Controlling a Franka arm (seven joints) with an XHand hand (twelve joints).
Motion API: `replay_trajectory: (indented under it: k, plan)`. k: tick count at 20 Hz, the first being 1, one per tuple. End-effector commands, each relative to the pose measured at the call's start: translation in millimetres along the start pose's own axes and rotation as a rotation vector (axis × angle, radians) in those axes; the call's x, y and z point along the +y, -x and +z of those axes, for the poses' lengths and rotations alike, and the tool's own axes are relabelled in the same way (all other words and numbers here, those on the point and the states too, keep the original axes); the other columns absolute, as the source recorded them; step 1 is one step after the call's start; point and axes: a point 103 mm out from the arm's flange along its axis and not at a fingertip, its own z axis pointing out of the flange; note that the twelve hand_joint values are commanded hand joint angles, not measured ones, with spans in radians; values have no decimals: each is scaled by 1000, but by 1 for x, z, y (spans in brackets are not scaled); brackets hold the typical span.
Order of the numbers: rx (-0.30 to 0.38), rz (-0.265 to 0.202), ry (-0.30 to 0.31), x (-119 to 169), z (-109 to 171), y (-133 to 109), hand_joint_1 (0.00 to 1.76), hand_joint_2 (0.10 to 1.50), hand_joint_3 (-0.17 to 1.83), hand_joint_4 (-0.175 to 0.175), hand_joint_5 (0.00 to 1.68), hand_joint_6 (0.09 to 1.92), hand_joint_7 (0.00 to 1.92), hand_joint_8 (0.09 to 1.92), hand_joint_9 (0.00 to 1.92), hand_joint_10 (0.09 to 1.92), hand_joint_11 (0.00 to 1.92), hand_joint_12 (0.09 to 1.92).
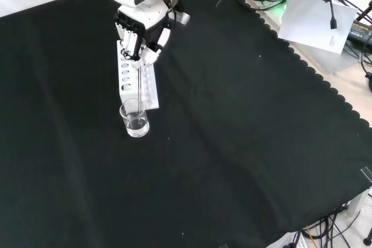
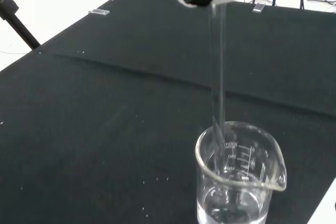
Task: Stir in the beaker to the left of the white test tube rack with the glass rod.
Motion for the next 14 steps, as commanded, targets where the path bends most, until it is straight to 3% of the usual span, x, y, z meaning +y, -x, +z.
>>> replay_trajectory:
  k: [1,6,14]
  plan:
    - [-9,6,12,12,-5,16,1302,913,294,-175,1119,523,1145,1086,1659,863,1673,747]
    - [-23,23,20,6,-11,28,1302,912,294,-175,1119,523,1144,1087,1661,863,1674,747]
    - [-46,33,23,-5,-24,20,1302,912,295,-175,1119,524,1145,1086,1662,862,1675,748]
